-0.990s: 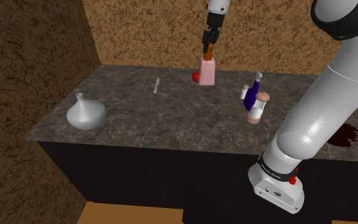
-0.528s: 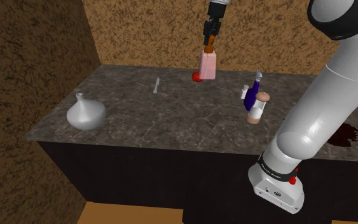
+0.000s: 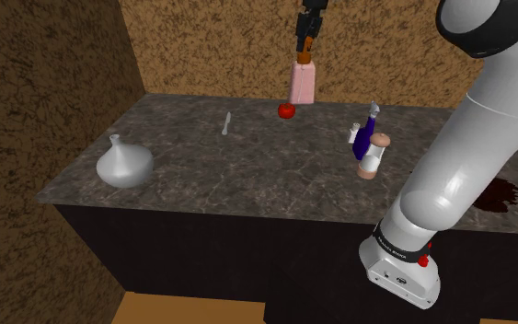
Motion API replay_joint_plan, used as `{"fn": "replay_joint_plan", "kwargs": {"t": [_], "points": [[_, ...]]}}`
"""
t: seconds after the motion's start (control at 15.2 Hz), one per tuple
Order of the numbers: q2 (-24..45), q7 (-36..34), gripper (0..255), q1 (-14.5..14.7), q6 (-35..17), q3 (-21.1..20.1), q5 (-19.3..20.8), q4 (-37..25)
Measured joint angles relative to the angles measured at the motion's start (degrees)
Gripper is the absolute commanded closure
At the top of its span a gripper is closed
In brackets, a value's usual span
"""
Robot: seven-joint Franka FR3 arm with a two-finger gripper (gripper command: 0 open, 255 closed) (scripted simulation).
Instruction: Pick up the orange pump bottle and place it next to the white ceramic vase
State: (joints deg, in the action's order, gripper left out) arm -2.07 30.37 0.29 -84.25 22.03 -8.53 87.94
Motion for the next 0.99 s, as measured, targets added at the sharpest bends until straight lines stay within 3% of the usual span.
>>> {"fn": "replay_joint_plan", "kwargs": {"t": [0.53, 0.99], "points": [[3.34, -0.08, 255, -0.59, 7.15, 0.64, -1.44, -10.16], [1.4, -8.72, 255, 3.94, 5.57, -3.8, -0.87, -8.18]]}}
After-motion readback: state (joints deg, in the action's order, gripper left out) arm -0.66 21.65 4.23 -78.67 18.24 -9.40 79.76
